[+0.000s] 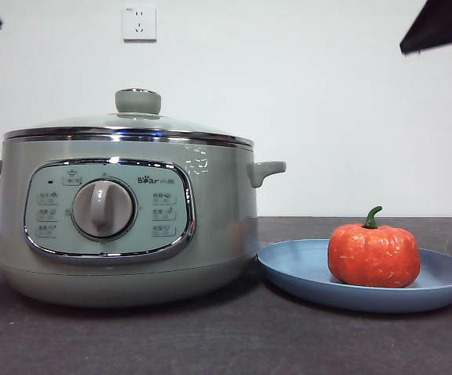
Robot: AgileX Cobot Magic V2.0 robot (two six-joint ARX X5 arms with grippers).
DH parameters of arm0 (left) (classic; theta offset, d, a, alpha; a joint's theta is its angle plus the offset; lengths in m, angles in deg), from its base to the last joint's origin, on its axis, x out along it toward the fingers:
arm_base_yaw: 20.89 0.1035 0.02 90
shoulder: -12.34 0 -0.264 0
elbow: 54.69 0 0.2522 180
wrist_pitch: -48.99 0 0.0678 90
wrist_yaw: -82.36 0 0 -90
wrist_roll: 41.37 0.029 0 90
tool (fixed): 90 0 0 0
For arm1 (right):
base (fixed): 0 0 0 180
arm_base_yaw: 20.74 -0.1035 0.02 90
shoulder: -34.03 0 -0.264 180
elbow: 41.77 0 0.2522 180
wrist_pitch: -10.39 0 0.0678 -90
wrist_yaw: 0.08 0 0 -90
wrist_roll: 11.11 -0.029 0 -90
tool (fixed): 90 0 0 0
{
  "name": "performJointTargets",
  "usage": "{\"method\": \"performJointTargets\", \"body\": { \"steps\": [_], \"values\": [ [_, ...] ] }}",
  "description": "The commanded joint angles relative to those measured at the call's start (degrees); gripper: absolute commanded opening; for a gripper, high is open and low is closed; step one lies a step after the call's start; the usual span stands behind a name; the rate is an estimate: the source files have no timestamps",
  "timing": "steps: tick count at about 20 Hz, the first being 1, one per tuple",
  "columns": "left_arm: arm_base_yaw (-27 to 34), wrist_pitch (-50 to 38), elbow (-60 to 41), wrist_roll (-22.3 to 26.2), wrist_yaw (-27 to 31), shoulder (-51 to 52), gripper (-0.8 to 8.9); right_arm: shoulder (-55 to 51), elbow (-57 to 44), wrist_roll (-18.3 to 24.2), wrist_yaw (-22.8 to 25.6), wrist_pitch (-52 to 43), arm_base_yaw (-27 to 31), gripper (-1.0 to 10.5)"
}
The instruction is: Take the pumpkin out from the steamer,put the pumpkin in the blue plate,close the lid
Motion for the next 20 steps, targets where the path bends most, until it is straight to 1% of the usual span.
{"method": "performJointTargets", "body": {
  "steps": [1, 8, 17, 19, 20],
  "values": [
    [0.07, 0.57, -0.2, -0.42, 0.22, -0.39, -0.02, -0.24, -0.26, -1.44, 0.22, 0.46, 0.02, 0.0],
    [0.07, 4.76, -0.2, -0.42, -0.2, -0.59, -0.02, -0.24, -0.26, -1.46, 0.17, 3.32, 0.02, 0.0],
    [0.07, 4.83, -0.2, -0.42, -0.04, -0.52, -0.02, -0.24, -0.26, -1.44, 0.17, 4.96, 0.02, 0.0],
    [0.33, 5.62, -0.2, -0.37, 0.17, 1.29, -0.02, -0.24, -0.26, -1.46, 0.17, 4.96, 0.02, 0.0],
    [0.9, 6.14, -0.2, 0.46, 0.39, 3.02, -0.02, -0.24, -0.26, -1.44, 0.15, 4.96, 0.02, 0.0]
  ]
}}
